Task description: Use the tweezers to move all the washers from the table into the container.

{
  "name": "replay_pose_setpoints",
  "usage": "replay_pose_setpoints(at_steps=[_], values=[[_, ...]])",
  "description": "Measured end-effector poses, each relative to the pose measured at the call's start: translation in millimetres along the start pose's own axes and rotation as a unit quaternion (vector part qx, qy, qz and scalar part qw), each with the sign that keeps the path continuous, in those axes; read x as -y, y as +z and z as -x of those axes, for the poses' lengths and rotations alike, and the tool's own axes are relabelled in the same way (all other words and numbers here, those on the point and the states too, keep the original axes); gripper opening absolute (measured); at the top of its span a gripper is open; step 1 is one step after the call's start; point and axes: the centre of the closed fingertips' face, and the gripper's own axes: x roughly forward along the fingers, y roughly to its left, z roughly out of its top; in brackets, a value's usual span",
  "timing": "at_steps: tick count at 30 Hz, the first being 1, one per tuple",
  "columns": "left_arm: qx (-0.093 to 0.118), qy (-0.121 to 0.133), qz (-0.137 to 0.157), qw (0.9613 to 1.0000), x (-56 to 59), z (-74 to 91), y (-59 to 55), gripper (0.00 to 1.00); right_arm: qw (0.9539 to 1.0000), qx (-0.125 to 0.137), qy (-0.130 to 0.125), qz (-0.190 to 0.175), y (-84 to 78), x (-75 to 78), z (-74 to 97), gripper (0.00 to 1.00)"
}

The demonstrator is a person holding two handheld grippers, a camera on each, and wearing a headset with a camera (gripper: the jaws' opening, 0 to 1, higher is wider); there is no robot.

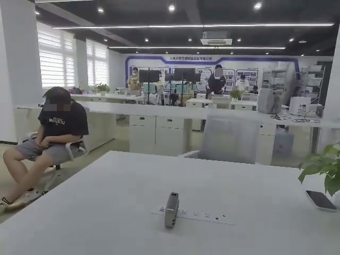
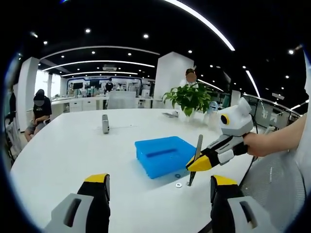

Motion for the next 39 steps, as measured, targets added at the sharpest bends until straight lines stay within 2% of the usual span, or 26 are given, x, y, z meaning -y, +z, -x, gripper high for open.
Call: replay_pose_setpoints(at_steps=[3,9,16,21,24,29,32,37,39], values=[[-0.001,0.002,0.003,1.0000,-1.1,0.0,-1.0,0.87,0.9998,0.002,-0.005,0.018,10.2,0.2,8.1,0.02],[0.002,0.007,0.001,1.0000,-2.4,0.6,0.4,0.87,0.9987,0.023,-0.009,0.045,42.8,6.9,22.8,0.03],[0.007,0.011,-0.001,0.9999,-4.1,0.6,2.0,0.87,0.9979,0.041,-0.005,0.050,76.8,33.0,29.4,0.03],[0.004,0.014,-0.005,0.9999,-4.6,0.4,1.4,0.87,0.9979,0.041,-0.013,0.048,88.6,53.6,26.2,0.03],[0.007,0.014,-0.003,0.9999,-5.0,0.4,2.1,0.87,0.9985,0.036,-0.015,0.039,90.4,66.2,20.4,0.03],[0.005,0.013,-0.005,0.9999,-5.1,0.1,1.4,0.87,0.9990,0.013,-0.019,0.038,86.9,77.5,6.7,0.03],[0.004,0.012,-0.005,0.9999,-4.5,0.1,0.8,0.87,0.9990,0.000,-0.023,0.040,81.9,82.8,-1.8,0.03],[0.003,0.012,-0.005,0.9999,-4.4,0.1,0.6,0.87,0.9977,-0.031,-0.036,0.048,64.6,94.3,-17.6,0.03],[0.003,0.011,-0.004,0.9999,-4.4,0.1,0.7,0.87,0.9976,-0.032,-0.039,0.048,61.6,96.3,-21.1,0.03]])
